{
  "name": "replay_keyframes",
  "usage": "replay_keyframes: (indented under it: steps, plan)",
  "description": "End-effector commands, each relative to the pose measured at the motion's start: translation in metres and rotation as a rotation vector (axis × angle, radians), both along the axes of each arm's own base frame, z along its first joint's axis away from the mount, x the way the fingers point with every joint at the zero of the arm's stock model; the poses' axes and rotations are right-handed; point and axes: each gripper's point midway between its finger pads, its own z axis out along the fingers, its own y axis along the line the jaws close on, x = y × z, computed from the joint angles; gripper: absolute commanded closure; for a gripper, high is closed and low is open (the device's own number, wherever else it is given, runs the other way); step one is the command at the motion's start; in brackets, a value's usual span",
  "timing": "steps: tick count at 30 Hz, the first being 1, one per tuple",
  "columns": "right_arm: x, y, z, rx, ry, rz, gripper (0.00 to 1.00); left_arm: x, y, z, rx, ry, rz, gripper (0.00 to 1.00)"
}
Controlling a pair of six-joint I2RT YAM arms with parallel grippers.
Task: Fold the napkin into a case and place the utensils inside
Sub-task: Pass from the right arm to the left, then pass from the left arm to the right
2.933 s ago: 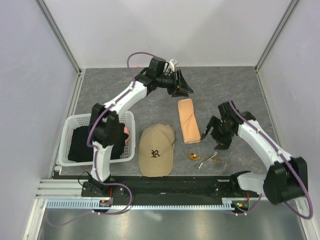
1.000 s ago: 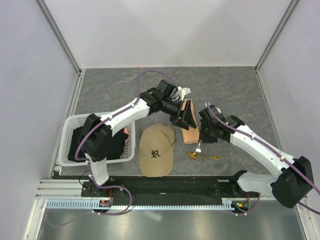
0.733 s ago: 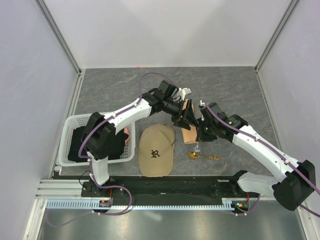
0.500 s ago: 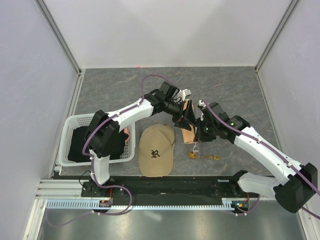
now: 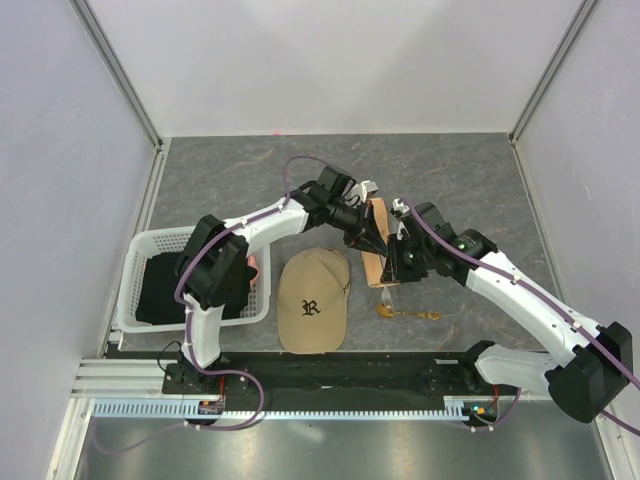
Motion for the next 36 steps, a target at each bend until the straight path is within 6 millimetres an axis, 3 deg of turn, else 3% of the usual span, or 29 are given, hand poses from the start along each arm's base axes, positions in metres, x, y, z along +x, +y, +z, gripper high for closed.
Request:
replay_keyframes:
  steps: [1, 9, 16, 23, 36]
  plan:
    - [0.002, 0.007, 0.009, 0.020, -0.020, 0.016, 0.73, 0.013, 0.008, 0.025, -0.060, -0.010, 0.049, 0.98]
    - [0.001, 0.009, 0.004, 0.013, -0.013, 0.020, 0.73, 0.013, 0.008, 0.027, -0.076, 0.002, 0.053, 0.98]
    - [0.014, 0.011, 0.005, -0.012, -0.031, 0.009, 0.70, 0.011, 0.008, 0.030, -0.084, 0.009, 0.048, 0.98]
    - [0.017, 0.011, -0.001, -0.036, -0.025, 0.024, 0.77, 0.011, 0.006, 0.034, -0.104, 0.011, 0.045, 0.98]
    - [0.030, 0.009, 0.001, -0.074, -0.056, 0.000, 0.73, 0.006, 0.009, 0.031, -0.109, 0.032, 0.035, 0.98]
